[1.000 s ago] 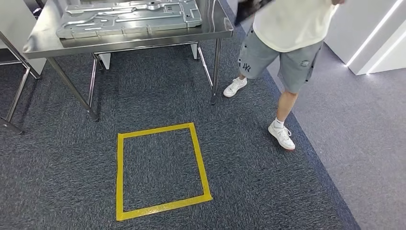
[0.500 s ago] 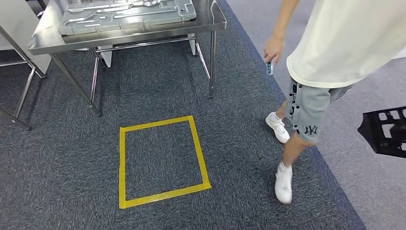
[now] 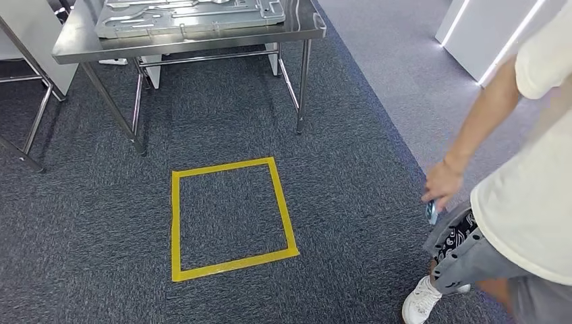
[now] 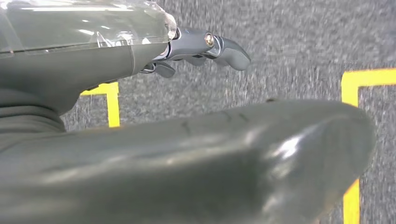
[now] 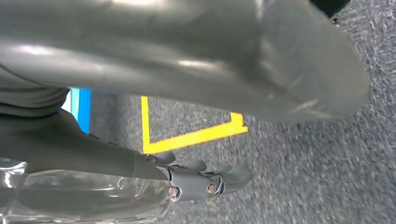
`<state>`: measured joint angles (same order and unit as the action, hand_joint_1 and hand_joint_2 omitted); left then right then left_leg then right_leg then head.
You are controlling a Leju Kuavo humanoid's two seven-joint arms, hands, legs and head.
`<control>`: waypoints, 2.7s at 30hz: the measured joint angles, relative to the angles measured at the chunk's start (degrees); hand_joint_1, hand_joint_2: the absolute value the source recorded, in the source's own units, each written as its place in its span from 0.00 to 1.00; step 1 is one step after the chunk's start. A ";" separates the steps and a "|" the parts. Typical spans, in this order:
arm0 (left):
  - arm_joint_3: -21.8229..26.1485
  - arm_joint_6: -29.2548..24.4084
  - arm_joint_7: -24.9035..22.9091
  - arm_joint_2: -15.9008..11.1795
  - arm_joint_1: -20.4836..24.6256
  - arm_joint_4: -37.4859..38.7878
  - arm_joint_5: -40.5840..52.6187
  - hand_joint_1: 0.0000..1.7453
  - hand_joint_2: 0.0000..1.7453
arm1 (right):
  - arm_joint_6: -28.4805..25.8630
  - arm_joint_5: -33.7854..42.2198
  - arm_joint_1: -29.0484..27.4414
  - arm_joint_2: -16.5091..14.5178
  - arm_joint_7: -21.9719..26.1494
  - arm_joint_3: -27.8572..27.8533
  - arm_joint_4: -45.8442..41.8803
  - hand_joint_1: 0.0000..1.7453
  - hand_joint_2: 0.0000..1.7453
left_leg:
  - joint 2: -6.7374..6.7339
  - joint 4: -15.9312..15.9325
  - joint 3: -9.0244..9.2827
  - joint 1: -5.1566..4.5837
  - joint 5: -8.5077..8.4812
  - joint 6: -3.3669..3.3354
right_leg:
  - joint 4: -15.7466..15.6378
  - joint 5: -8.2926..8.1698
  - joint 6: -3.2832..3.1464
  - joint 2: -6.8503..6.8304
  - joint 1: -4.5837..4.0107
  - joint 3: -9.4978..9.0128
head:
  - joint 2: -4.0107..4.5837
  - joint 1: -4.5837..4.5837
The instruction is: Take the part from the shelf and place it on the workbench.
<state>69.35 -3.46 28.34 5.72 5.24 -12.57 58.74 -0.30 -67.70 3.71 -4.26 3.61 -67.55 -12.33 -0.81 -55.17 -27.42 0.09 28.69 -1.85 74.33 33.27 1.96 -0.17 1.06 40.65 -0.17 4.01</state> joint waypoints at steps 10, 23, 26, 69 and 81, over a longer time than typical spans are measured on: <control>0.11 -1.38 -2.44 -0.04 0.05 0.00 -0.74 0.00 0.00 | 3.06 1.13 0.31 0.28 -4.22 -2.15 0.00 0.00 0.00 | 0.15 -2.20 -1.59 -0.56 0.78 1.92 | -17.55 -5.89 -2.95 -0.09 -0.38 -10.02 | 0.00 0.01; -0.04 -1.10 -0.80 -0.12 -0.09 0.00 0.81 0.00 0.00 | 4.25 1.24 0.39 -0.18 -4.67 -2.50 0.07 0.00 0.00 | -1.48 -1.67 -1.70 0.02 0.03 2.06 | -16.58 -6.23 -2.31 -2.27 -0.82 -9.10 | 0.00 0.01; -0.08 -0.68 -0.61 -0.43 -0.33 0.00 1.13 0.00 0.00 | 4.28 1.45 0.73 -0.72 -4.40 -2.61 0.12 0.00 0.00 | -0.37 -1.20 -1.93 0.21 -0.85 0.86 | -15.56 -5.30 -1.32 -2.27 -0.62 -8.69 | 0.00 0.01; -2.86 1.83 -3.69 -6.75 -0.42 -0.07 4.29 0.00 0.00 | -0.14 4.86 1.56 -4.17 -7.61 -6.03 0.87 0.00 0.00 | 6.13 -2.32 -3.99 0.39 -2.11 2.36 | -15.55 -4.51 -1.65 3.11 0.10 -9.79 | 0.00 0.01; -2.89 2.14 -2.96 -6.18 -0.30 -0.07 4.34 0.00 0.00 | 0.12 4.67 1.57 -4.07 -7.64 -6.21 0.85 0.00 0.00 | -0.29 -10.61 -6.87 0.60 1.48 4.01 | -16.49 -5.30 -3.85 -4.36 -0.47 -9.63 | 0.00 0.02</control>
<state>66.46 -1.32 25.39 -0.46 4.95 -12.63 63.07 -0.19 -63.03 5.28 -8.33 -4.03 -73.76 -11.47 -1.10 -65.79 -34.29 0.69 30.17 2.16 57.84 27.97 -1.88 -4.53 0.59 31.02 -0.17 4.02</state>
